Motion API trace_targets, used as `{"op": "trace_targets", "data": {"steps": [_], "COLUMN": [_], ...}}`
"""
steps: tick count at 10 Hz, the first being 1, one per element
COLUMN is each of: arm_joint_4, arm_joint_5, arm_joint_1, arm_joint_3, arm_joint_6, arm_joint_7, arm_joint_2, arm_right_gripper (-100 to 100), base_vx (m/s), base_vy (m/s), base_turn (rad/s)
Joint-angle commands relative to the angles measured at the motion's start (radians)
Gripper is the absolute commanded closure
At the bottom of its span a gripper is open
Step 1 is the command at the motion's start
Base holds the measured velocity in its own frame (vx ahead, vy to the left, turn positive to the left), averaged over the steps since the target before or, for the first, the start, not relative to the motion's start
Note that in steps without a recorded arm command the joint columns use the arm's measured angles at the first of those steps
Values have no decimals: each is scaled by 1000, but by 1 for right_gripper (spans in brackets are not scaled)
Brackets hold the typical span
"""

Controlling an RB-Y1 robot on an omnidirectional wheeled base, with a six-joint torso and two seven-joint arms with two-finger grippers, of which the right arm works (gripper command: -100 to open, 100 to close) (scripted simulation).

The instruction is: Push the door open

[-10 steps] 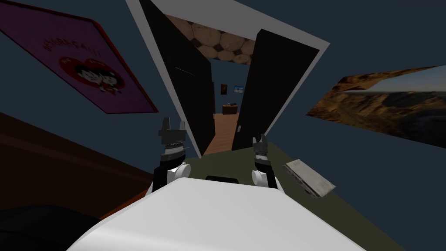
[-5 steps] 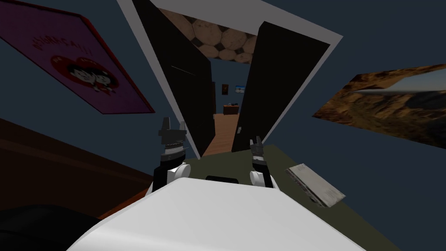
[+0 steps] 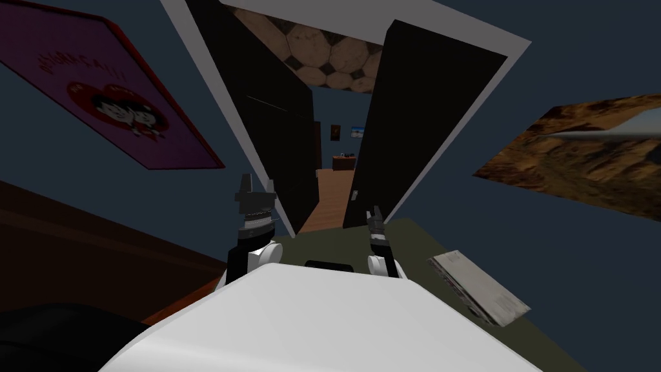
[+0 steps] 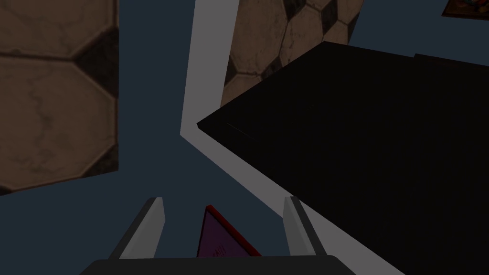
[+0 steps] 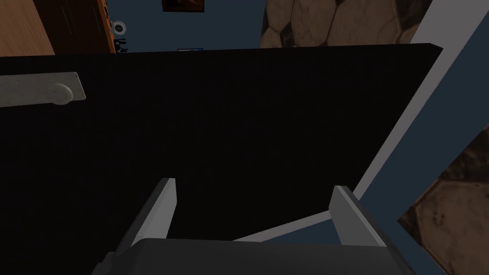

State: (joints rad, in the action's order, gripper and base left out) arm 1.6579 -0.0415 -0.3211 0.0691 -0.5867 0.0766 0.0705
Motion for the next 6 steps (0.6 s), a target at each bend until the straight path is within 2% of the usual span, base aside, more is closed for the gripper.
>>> {"op": "trace_targets", "data": {"steps": [1,6], "arm_joint_4": [-39,-184], "arm_joint_5": [4,11], "arm_joint_1": [8,44], "arm_joint_3": [8,24], "arm_joint_6": [-7,-39], "arm_joint_7": [-5,-11], "arm_joint_2": [1,6], "arm_right_gripper": [-100,-100], "base_vx": [93,91], "base_vy": [-72,-81], "base_turn": [71,57]}}
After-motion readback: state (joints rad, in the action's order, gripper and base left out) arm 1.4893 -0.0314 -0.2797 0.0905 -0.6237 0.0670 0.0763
